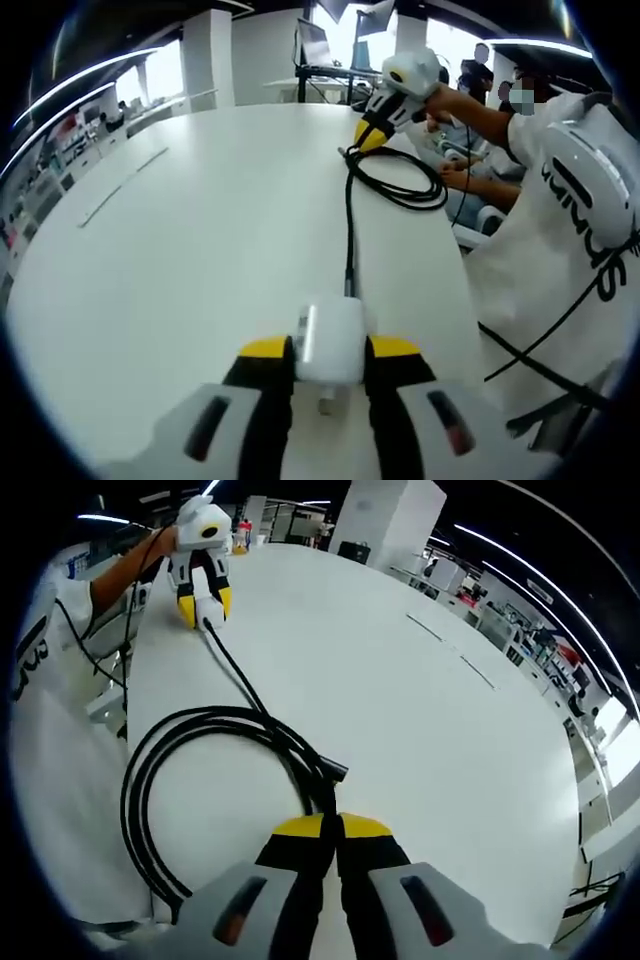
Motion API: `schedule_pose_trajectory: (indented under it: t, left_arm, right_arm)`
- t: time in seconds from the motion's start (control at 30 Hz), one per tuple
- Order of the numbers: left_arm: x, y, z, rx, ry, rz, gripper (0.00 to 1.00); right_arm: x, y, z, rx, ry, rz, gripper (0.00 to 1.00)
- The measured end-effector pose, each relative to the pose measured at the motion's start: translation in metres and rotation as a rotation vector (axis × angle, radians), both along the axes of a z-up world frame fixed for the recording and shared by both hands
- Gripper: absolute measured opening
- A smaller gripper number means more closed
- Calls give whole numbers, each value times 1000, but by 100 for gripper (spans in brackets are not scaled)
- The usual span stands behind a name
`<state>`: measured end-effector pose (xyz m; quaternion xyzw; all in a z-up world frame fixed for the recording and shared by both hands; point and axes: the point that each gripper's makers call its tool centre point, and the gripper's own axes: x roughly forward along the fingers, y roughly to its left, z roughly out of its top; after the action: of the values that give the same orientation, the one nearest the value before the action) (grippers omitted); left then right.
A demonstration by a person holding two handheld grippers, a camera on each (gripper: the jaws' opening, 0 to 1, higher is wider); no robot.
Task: Plug the desk Type‑C cable into the charger adapter.
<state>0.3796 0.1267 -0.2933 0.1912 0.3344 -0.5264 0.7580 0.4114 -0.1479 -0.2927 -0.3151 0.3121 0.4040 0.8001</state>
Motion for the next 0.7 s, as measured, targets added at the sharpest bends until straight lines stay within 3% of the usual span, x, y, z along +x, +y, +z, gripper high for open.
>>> schedule_pose_trajectory:
  t: [0.7]
  left_arm:
    - [53, 3, 5, 3, -24, 33, 26]
  right_arm:
    - [75, 5, 3, -75, -116, 18, 2]
